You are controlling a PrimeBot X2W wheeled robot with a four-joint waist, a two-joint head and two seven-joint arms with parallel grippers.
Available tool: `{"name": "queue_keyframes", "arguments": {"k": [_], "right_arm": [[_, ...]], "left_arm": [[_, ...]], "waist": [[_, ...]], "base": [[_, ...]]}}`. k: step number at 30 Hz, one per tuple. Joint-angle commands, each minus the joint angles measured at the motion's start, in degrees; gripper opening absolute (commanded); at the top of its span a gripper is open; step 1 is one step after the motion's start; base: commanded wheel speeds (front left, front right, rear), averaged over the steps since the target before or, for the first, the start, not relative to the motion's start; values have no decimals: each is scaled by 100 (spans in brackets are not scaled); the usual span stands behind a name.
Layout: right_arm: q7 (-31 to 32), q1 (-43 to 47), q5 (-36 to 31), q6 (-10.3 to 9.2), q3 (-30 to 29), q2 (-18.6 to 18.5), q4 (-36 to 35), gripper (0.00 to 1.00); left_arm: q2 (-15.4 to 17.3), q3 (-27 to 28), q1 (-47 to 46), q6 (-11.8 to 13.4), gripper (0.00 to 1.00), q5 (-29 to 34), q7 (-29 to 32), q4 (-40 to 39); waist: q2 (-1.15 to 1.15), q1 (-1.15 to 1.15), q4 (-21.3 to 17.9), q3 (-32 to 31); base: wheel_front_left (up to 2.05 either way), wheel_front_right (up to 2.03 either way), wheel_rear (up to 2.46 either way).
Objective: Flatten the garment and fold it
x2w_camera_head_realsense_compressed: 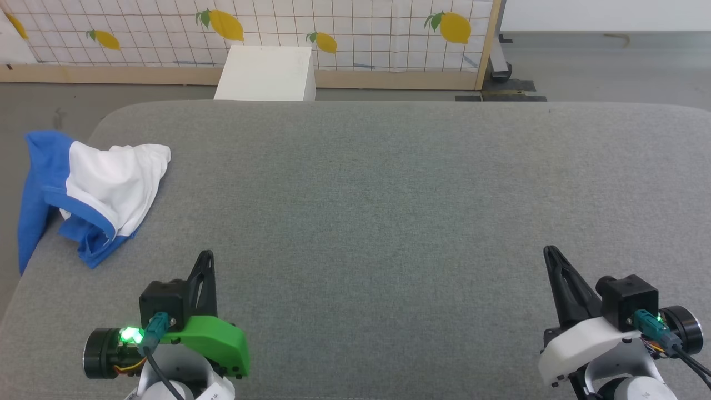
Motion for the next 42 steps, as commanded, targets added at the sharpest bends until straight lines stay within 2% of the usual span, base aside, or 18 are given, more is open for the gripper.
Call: {"name": "queue_keyframes", "arguments": {"k": [1, 27, 28, 42], "right_arm": [[-1, -88, -36, -10, 8, 15, 10, 0], [-1, -88, -36, -10, 8, 15, 10, 0], [0, 0, 0, 0, 0, 0, 0, 100], [-50, -13, 48, -1, -33, -1, 9, 100]], "left_arm": [[-26, 20, 73, 38, 0, 73, 8, -17], [-26, 20, 73, 38, 0, 73, 8, -17], [-1, 0, 0, 0, 100, 0, 0, 0], [-2, -106, -49, 59, 100, -94, -97, 84]], "waist": [[0, 0, 0, 0], [0, 0, 0, 0], [0, 0, 0, 0], [0, 0, 20, -2]], "base": [[0, 0, 0], [0, 0, 0], [0, 0, 0], [0, 0, 0]]}}
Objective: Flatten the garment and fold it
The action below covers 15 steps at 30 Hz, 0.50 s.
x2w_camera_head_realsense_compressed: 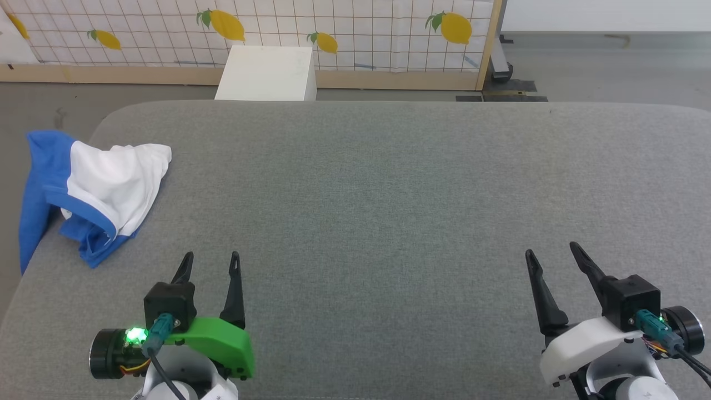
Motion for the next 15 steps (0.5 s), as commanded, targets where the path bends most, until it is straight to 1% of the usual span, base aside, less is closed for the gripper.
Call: {"name": "queue_keyframes", "arguments": {"k": [1, 8, 15], "right_arm": [[-54, -17, 35, -1, -15, 1, 9, 100], [-95, -17, 63, -1, -46, 2, -1, 100], [-135, -14, 92, -2, -77, 3, -3, 100]], "left_arm": [[-2, -34, -49, 63, 100, -29, -67, 33], [5, -91, -90, 106, 100, -81, -150, 100], [34, -128, -112, 160, 100, -141, -237, 155]], "waist": [[0, 0, 14, 0], [0, 0, 130, 0], [0, 0, 363, -6]], "base": [[0, 0, 0], [0, 0, 0], [0, 0, 0]]}}
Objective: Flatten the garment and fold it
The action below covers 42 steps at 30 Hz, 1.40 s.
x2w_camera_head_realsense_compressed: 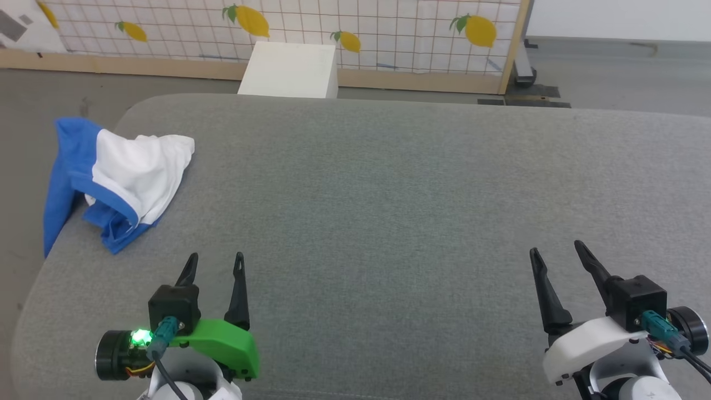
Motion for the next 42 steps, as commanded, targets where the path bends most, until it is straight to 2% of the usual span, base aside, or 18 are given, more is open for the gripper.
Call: {"name": "queue_keyframes", "arguments": {"k": [1, 25, 42], "right_arm": [[-59, -15, 46, -2, -23, 3, -3, 100], [-175, -86, 134, -4, -112, 7, -2, 100], [-247, -145, 201, -5, -149, 9, 12, 100]], "left_arm": [[31, -16, -97, 65, 100, -64, -78, 29], [125, -65, -119, 313, 100, -360, -362, 107], [148, -135, -104, 542, 100, -546, -565, 122]], "waist": [[0, 0, 107, -3], [0, 0, 1271, 52], [0, 0, 1761, 94]], "base": [[0, 0, 0], [0, 0, 0], [-4, -4, -4]]}}
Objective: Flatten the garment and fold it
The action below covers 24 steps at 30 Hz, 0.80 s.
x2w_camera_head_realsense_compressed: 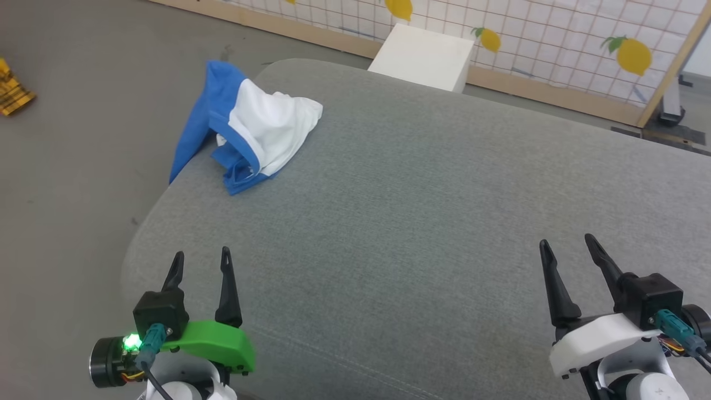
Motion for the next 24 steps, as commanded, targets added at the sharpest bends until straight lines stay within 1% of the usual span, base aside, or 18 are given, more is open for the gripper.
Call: {"name": "queue_keyframes", "arguments": {"k": [1, 24], "right_arm": [[-75, -96, 46, -5, -25, 8, 15, 100], [-167, -147, 130, -7, -72, 11, -3, 100]], "left_arm": [[52, -27, -82, 55, 100, -106, -71, 22], [162, -151, -100, 336, 100, -386, -341, 94]], "waist": [[0, 0, 78, 2], [0, 0, 643, 44]], "base": [[0, 0, 0], [0, 0, 0]]}}
